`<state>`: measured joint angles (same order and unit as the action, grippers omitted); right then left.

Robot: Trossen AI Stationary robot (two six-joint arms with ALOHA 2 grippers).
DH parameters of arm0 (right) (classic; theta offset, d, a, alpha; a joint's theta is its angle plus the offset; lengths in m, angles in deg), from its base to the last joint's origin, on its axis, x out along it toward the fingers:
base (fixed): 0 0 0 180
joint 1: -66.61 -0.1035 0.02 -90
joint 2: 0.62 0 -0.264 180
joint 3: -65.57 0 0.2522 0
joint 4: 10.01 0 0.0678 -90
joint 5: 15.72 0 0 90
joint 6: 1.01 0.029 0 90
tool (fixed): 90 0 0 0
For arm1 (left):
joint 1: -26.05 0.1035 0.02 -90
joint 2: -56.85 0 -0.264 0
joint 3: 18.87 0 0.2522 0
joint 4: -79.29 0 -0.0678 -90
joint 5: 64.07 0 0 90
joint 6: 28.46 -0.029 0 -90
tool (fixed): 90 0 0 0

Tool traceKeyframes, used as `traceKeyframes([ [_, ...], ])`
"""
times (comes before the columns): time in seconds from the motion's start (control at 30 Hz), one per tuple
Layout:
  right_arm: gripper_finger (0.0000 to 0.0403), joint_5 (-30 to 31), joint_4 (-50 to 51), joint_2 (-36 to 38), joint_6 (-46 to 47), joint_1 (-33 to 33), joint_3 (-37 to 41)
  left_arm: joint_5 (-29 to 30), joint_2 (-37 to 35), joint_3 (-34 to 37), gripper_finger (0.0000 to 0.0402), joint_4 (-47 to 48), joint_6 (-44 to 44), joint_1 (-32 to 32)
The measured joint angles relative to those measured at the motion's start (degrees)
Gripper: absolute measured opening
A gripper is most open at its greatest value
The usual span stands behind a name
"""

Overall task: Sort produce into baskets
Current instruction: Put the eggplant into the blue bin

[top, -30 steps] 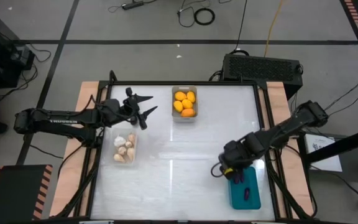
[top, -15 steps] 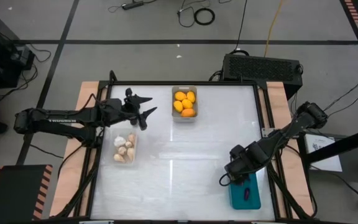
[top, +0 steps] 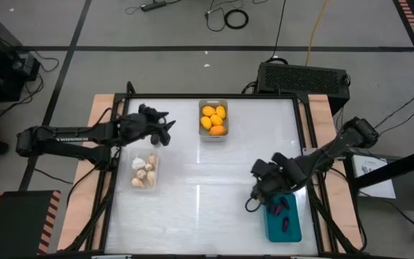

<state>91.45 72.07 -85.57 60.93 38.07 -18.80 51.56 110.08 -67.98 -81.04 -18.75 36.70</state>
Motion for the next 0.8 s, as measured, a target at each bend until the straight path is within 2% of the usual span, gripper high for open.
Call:
traceKeyframes([
  [0.13, 0.0176, 3.4, -4.2, 0.0, -7.7, 3.4, 0.0, -0.1, 0.0, -1.5, 0.0226, 10.6, 6.0, 3.6],
  [0.27, 0.0176, 4.3, -6.1, 0.0, -14.9, 6.4, 0.0, -0.1, 1.1, -3.7, 0.0226, 18.6, 10.5, 6.4],
  [0.47, 0.0176, 8.3, -12.1, 0.0, -25.3, 10.3, 0.0, -1.2, 6.7, -4.1, 0.0226, 28.0, 16.7, 11.6],
  [0.63, 0.0176, 8.2, -18.0, 0.0, -34.4, 12.9, 0.0, -5.0, 12.4, -4.1, 0.0226, 27.6, 18.6, 14.2],
  [0.8, 0.0176, 8.0, -18.7, 0.0, -39.6, 14.7, 0.0, -5.5, 16.4, -4.1, 0.0226, 26.0, 21.8, 14.6],
])
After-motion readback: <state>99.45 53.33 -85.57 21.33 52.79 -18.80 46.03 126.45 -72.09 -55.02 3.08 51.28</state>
